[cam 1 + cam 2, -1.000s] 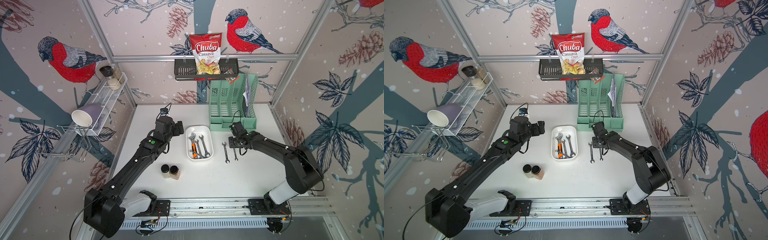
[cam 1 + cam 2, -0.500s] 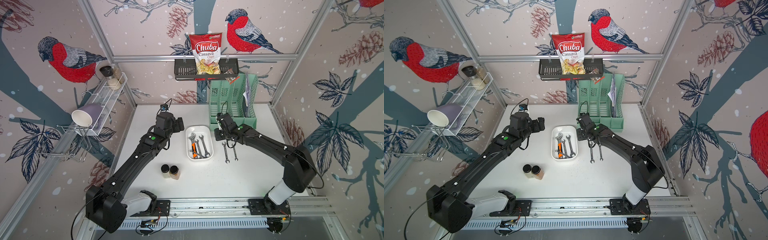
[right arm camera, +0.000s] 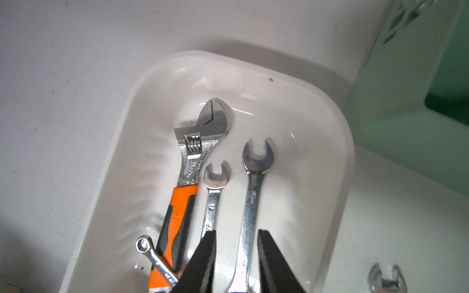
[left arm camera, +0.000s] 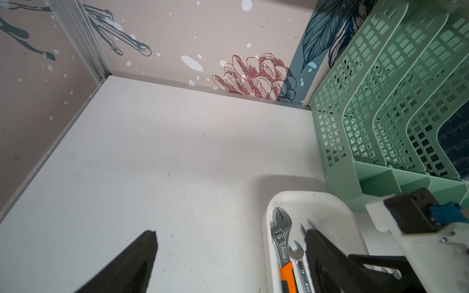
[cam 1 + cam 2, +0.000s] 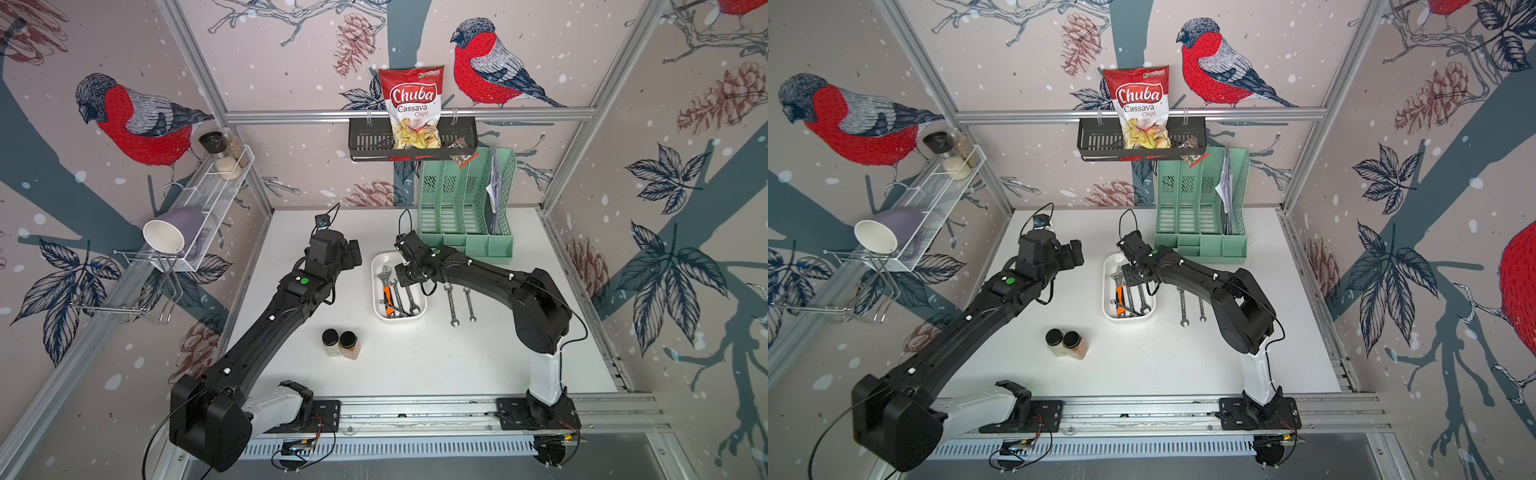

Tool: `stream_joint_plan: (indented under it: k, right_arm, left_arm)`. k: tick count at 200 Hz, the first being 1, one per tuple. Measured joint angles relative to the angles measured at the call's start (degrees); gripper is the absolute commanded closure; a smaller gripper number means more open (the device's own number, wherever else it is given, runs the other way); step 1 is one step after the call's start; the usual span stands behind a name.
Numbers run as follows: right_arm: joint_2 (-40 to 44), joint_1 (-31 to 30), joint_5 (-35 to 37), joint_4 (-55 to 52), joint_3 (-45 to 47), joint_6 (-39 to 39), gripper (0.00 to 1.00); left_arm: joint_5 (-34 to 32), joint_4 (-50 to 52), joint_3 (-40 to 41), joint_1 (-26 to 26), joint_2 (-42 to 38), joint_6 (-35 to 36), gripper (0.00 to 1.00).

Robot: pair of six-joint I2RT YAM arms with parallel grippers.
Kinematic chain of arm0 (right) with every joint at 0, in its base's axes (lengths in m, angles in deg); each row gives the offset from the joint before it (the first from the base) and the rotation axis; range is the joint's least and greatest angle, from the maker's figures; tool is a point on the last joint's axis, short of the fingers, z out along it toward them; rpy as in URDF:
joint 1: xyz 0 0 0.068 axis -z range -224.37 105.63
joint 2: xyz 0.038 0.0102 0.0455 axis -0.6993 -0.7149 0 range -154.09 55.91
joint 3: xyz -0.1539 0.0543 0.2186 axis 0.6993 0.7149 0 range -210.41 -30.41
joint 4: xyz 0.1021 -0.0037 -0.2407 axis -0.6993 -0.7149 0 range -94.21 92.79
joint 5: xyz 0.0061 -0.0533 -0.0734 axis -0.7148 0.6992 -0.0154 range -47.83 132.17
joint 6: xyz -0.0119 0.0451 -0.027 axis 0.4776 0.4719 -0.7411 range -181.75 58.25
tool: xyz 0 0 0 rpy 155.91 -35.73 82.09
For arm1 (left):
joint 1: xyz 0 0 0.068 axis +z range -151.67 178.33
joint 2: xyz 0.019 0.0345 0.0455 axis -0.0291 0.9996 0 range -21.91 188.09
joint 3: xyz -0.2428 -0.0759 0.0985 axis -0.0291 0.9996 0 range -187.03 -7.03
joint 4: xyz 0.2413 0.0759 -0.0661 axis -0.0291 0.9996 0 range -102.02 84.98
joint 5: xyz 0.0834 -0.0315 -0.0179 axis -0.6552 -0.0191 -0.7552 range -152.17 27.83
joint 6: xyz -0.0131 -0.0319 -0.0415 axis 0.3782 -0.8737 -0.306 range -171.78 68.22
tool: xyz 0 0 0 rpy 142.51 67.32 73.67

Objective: Take out the wrench from the storage box
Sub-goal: Pick up the wrench from the storage box.

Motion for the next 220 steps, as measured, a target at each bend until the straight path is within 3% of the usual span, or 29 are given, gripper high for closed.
stream_joint_plan:
  k: [13,79,143,220]
  right_arm:
    - [-1.09,-0.07,0.22,-0.11,-0.31,0.13,0.66]
    - [-5.20,-0.48,1.03,-1.36,-1.01,1.44,0.66]
    - [-7.43,-0.92,1.42,-2.58,-2.47,1.49,0.56]
    - [-8.24,-1.25,2.47,-3.04,-2.80,4.04,0.60]
  left_arm:
    - [-0.22,0.04,0.00,0.02,0.00,-0.15,0.10]
    - [-0.13,1.44,-0.74,0.22,0.92,-1.22,0.05]
    - [0.33,1.44,-0.74,0.76,0.68,-1.46,0.04]
    - [1.57,1.44,-0.72,1.27,0.81,-1.62,0.05]
